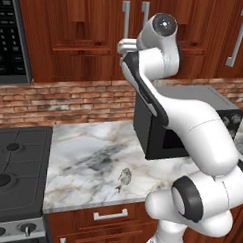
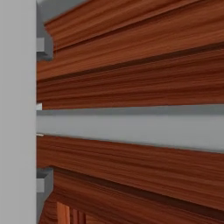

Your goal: Retrieve the tupperware from the cabinet, then place the raw meat into the tupperware to avoid contamination.

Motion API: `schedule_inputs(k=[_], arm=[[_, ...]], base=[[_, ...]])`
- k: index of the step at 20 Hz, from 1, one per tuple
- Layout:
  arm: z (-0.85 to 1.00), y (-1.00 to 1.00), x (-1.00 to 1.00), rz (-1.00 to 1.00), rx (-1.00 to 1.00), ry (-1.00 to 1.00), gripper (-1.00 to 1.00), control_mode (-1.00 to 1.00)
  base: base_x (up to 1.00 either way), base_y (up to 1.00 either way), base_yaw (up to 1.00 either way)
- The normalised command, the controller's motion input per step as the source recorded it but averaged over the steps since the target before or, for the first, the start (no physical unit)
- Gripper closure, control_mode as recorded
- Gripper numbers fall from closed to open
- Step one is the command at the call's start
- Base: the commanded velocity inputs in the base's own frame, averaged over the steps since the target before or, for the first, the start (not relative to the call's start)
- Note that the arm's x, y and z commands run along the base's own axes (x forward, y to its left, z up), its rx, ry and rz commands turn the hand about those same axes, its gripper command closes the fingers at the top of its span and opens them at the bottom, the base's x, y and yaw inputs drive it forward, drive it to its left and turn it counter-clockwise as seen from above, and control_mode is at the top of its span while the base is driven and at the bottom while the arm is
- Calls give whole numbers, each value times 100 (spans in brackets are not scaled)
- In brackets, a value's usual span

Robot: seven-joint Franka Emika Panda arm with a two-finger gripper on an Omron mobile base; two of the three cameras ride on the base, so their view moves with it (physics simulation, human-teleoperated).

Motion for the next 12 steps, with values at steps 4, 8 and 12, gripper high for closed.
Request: schedule_inputs(k=[4,8,12], arm=[[-12,-8,54,0,0,-4,-100,-100],[-8,-11,41,2,0,0,100,-100],[-10,-17,38,6,1,-2,100,-100]], base=[[0,0,0],[0,0,0],[0,0,0]])
